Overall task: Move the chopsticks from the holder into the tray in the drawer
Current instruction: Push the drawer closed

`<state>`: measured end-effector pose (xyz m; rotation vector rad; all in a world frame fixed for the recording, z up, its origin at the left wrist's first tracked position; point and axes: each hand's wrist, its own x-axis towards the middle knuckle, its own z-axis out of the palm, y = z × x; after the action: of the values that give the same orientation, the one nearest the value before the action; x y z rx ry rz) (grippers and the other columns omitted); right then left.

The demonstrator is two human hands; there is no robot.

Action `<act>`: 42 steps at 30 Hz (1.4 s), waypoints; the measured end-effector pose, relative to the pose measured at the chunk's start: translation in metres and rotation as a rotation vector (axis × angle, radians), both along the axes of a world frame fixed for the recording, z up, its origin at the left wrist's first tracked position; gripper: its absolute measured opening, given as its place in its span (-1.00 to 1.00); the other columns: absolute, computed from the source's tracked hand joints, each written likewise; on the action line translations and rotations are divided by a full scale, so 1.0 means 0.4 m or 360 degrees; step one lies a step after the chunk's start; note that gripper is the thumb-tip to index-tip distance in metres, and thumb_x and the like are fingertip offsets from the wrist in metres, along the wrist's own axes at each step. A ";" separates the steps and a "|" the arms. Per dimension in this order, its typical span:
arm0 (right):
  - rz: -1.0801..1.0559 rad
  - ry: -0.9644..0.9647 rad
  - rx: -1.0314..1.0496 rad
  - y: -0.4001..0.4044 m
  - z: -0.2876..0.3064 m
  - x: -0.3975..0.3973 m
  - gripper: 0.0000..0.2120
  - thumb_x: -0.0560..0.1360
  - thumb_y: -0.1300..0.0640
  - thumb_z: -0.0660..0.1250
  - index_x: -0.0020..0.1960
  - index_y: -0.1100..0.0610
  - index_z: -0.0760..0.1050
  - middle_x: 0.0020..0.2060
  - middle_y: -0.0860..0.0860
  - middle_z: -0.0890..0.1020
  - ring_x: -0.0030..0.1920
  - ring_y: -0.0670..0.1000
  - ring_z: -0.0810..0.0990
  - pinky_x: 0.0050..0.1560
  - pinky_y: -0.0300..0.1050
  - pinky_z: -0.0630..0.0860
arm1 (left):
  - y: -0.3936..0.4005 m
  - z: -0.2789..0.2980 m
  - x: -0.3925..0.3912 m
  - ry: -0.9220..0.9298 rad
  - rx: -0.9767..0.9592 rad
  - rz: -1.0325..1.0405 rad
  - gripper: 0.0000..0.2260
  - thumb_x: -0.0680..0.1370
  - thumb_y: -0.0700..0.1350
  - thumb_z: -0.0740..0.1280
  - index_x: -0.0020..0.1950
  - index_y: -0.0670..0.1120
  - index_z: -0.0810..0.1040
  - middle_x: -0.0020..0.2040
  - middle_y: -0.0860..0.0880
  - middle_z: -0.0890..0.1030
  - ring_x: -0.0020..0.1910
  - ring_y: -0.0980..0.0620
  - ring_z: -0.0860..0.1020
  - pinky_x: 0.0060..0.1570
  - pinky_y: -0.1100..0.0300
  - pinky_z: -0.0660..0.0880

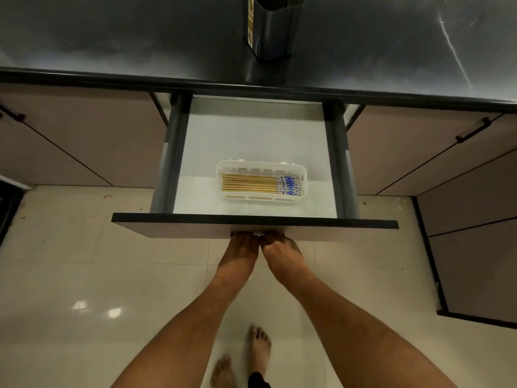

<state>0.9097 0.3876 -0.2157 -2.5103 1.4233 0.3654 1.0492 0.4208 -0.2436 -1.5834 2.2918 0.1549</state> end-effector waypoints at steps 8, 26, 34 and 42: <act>-0.0008 -0.0028 -0.0064 -0.185 -0.027 0.014 -0.62 0.53 0.23 0.38 0.35 0.19 0.54 0.25 0.16 0.59 0.27 0.18 0.55 0.31 0.04 0.46 | -0.214 -0.035 -0.040 -0.0196 0.0010 0.0126 -0.33 0.45 -0.20 0.45 0.51 -0.15 0.26 0.37 -0.15 0.42 0.44 -0.21 0.34 0.54 -0.17 0.08; -0.0136 -0.0119 -0.0206 -0.690 0.008 0.086 -0.89 0.54 0.25 0.36 -0.01 0.15 0.66 -0.11 0.09 0.67 -0.11 0.12 0.67 0.00 0.01 0.58 | -0.724 -0.056 0.013 0.0102 -0.0321 0.0264 -0.35 0.41 -0.21 0.49 0.46 -0.07 0.33 0.36 -0.12 0.44 0.41 -0.16 0.36 0.50 -0.07 0.16; -0.0166 0.0068 -0.0163 -0.841 -0.013 0.111 -0.57 0.51 0.19 0.42 0.36 0.13 0.47 0.27 0.11 0.54 0.25 0.16 0.53 0.29 0.02 0.48 | -0.885 -0.065 0.024 0.0404 -0.0302 0.0474 -0.51 0.56 -0.15 0.39 0.47 -0.12 0.37 0.41 -0.12 0.47 0.43 -0.14 0.39 0.54 0.02 0.09; -0.0328 -0.0007 -0.0293 -0.888 -0.028 0.128 -0.64 0.52 0.24 0.42 0.30 0.17 0.49 0.22 0.14 0.59 0.17 0.18 0.60 0.16 0.03 0.57 | -0.922 -0.050 0.041 0.0444 -0.0572 0.0342 -0.68 0.53 -0.14 0.45 0.28 -0.09 0.59 0.20 -0.09 0.65 0.25 -0.09 0.59 0.44 0.00 0.40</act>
<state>0.9609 0.0325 -0.2271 -2.4665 1.7681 0.1979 1.0658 0.0519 -0.2637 -2.1083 2.4552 0.0157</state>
